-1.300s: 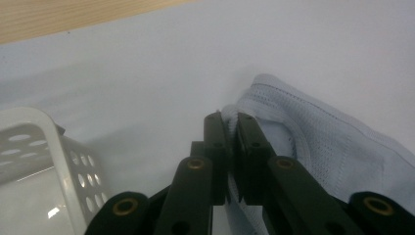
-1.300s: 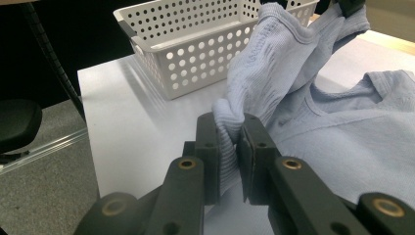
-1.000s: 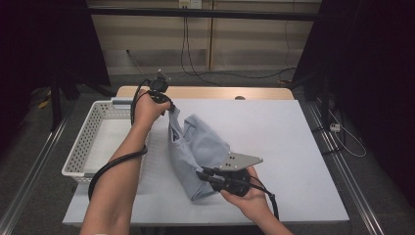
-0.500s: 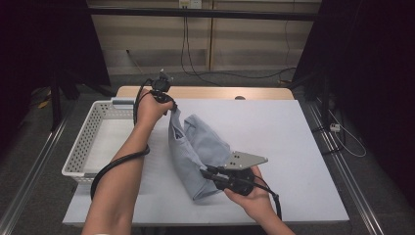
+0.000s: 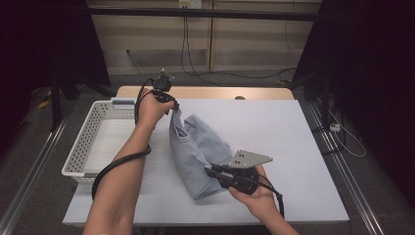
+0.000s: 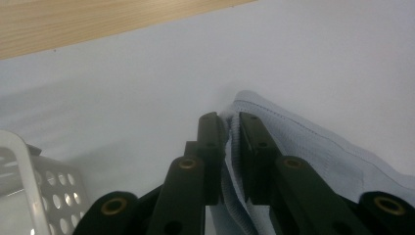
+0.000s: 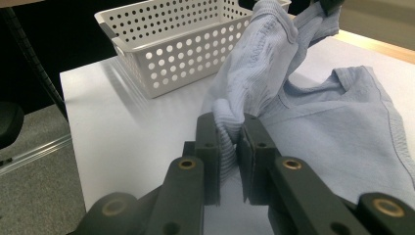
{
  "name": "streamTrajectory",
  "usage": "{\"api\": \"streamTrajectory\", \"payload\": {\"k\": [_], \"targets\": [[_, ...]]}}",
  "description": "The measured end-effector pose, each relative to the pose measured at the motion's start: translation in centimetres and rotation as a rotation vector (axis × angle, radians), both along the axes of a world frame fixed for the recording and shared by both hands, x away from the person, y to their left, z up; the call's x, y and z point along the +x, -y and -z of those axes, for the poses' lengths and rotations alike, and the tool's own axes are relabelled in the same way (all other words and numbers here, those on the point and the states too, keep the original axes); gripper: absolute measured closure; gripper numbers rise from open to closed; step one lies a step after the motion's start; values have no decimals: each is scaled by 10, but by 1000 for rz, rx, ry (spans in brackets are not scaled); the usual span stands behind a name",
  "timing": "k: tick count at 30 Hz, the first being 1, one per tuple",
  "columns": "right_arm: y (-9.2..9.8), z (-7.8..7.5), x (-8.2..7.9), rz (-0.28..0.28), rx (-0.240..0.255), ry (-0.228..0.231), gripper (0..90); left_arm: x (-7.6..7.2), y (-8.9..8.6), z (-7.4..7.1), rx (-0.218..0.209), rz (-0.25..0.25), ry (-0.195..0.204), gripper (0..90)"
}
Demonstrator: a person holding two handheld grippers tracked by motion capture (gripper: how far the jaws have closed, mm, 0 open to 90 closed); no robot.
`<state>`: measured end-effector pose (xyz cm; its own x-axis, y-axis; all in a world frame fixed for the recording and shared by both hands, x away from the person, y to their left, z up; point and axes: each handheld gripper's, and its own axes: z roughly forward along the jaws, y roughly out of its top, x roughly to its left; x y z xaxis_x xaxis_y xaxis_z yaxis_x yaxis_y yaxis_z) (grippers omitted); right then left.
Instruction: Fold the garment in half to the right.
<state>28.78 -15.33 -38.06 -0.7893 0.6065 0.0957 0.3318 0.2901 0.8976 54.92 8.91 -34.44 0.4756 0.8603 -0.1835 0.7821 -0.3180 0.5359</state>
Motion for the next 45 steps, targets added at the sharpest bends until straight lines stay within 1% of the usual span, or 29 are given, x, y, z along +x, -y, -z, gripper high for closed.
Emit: {"api": "streamTrajectory", "payload": {"k": [3,5,12,15,17,21,32,38,40,45], "targets": [[1,0,-1,0,-2,2,807,0,2,0,-8,-3,1,817],[1,0,-1,2,-2,0,807,0,3,0,-6,2,8,815],[6,-1,-2,14,-2,2,807,1,11,-1,-7,11,10,815],[9,-1,-2,25,-2,1,807,2,13,0,-10,11,14,814],[11,-1,-2,29,-2,1,806,3,15,1,-4,15,13,814],[13,-1,-2,36,-3,0,807,5,17,3,-11,14,17,812],[20,1,-1,59,-5,-6,806,10,27,7,-17,34,20,798],[25,1,-2,73,-6,-8,806,11,31,8,-29,38,26,788],[27,2,-2,77,-5,-7,806,12,32,9,-25,40,32,768],[29,5,0,92,-14,-19,806,11,32,10,-37,36,48,689]]}}
